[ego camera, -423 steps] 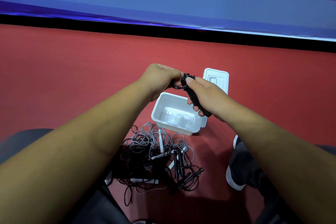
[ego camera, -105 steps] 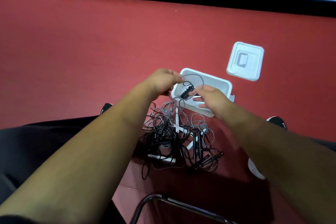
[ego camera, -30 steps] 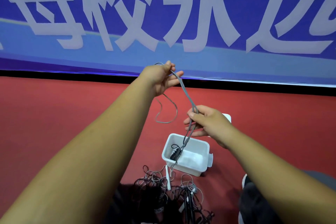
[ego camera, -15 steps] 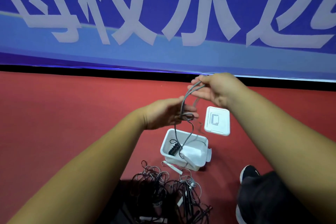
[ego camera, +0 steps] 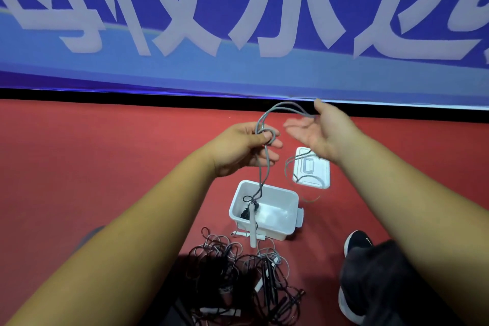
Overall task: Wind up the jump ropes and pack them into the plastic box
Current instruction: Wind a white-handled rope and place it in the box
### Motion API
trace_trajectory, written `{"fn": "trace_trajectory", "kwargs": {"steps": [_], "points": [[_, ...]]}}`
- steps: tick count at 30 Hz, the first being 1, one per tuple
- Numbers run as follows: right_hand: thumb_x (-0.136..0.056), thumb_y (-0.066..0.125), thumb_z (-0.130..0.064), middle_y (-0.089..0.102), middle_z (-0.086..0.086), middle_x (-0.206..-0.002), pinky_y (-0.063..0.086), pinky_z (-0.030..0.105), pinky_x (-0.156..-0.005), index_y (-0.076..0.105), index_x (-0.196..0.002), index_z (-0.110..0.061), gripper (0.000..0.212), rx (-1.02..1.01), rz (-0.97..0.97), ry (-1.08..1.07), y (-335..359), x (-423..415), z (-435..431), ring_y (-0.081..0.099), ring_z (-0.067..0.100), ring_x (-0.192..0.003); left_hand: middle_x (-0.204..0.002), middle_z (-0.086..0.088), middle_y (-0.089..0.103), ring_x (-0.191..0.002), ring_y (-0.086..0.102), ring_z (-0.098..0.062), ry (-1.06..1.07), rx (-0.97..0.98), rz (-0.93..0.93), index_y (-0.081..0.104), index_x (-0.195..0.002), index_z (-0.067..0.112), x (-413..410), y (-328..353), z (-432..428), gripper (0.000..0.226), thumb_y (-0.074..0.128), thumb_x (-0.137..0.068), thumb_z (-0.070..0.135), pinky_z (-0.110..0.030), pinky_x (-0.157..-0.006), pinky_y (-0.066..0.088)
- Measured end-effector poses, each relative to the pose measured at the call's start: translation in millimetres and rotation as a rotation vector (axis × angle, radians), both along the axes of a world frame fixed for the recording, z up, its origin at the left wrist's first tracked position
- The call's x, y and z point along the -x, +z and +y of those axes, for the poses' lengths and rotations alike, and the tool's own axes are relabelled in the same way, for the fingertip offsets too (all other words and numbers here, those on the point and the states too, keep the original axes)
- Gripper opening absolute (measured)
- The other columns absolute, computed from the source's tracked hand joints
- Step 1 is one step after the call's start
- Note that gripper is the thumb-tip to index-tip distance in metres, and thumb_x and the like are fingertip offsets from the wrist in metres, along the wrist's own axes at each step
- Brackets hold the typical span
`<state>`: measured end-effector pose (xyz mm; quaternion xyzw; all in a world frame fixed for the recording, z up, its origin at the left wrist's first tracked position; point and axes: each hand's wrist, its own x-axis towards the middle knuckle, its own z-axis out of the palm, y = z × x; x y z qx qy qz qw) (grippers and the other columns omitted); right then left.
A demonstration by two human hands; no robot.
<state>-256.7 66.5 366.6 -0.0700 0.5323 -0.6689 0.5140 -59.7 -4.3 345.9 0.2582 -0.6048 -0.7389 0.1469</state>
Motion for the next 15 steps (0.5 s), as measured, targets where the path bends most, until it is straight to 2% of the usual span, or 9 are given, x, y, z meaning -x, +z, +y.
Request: {"fn": "trace_trajectory", "kwargs": {"steps": [2, 4, 7, 10, 12, 15], "points": [[-0.111, 0.044, -0.046, 0.071, 0.027, -0.111, 0.058, 0.053, -0.09, 0.05, -0.135, 0.0, 0.053, -0.183, 0.12, 0.146, -19.1, -13.1, 12.2, 0.07, 0.045, -0.099, -0.113, -0.013, 0.075, -0.08, 0.075, -0.02, 0.053, -0.074, 0.052, 0.062, -0.127, 0.005, 5.9, 5.8, -0.9, 0.022, 0.049, -0.11, 0.013, -0.036, -0.079, 0.064], [-0.106, 0.041, -0.039, 0.075, 0.022, -0.105, 0.053, 0.051, -0.097, 0.056, -0.124, -0.005, 0.042, -0.247, 0.147, 0.25, -36.1, -29.5, 24.8, 0.071, 0.043, -0.096, -0.119, -0.016, 0.074, -0.089, 0.076, -0.023, 0.081, -0.134, 0.082, 0.06, -0.124, 0.003, 10.7, 12.6, -2.8, 0.023, 0.044, -0.111, 0.012, -0.039, -0.084, 0.064], [-0.099, 0.032, -0.034, 0.077, 0.022, -0.116, 0.049, 0.047, -0.101, 0.064, -0.121, -0.008, 0.047, -0.188, 0.076, 0.402, -49.0, -52.8, 42.1, 0.07, 0.042, -0.116, -0.127, -0.023, 0.071, -0.106, 0.074, -0.032, 0.097, -0.193, 0.089, 0.057, -0.115, 0.002, 14.8, 20.7, -7.2, 0.019, 0.04, -0.109, 0.009, -0.045, -0.091, 0.061], [-0.105, 0.027, -0.052, 0.078, 0.014, -0.123, 0.045, 0.046, -0.105, 0.067, -0.129, -0.011, 0.062, -0.107, 0.092, 0.528, -54.8, -63.3, 50.8, 0.068, 0.033, -0.124, -0.118, -0.022, 0.07, -0.102, 0.073, -0.034, 0.18, -0.173, 0.037, 0.061, -0.1, 0.005, 17.0, 22.7, -14.6, 0.02, 0.043, -0.107, 0.009, -0.044, -0.083, 0.063], [-0.107, 0.036, -0.061, 0.08, 0.005, -0.119, 0.049, 0.048, -0.104, 0.07, -0.128, -0.018, 0.059, -0.108, 0.255, 0.545, -54.6, -66.9, 52.9, 0.072, 0.027, -0.119, -0.104, -0.018, 0.066, -0.097, 0.07, -0.033, 0.245, -0.147, -0.008, 0.063, -0.098, 0.005, 16.6, 22.5, -19.9, 0.019, 0.046, -0.107, 0.01, -0.042, -0.08, 0.065], [-0.108, 0.055, -0.045, 0.081, -0.005, -0.106, 0.058, 0.05, -0.099, 0.076, -0.115, -0.026, 0.029, -0.101, 0.608, 0.475, -60.1, -66.5, 54.7, 0.077, 0.011, -0.091, -0.087, -0.009, 0.059, -0.075, 0.064, -0.022, 0.301, -0.077, -0.123, 0.064, -0.1, 0.01, 11.9, 22.0, -25.2, 0.019, 0.048, -0.108, 0.017, -0.04, -0.074, 0.066]]}}
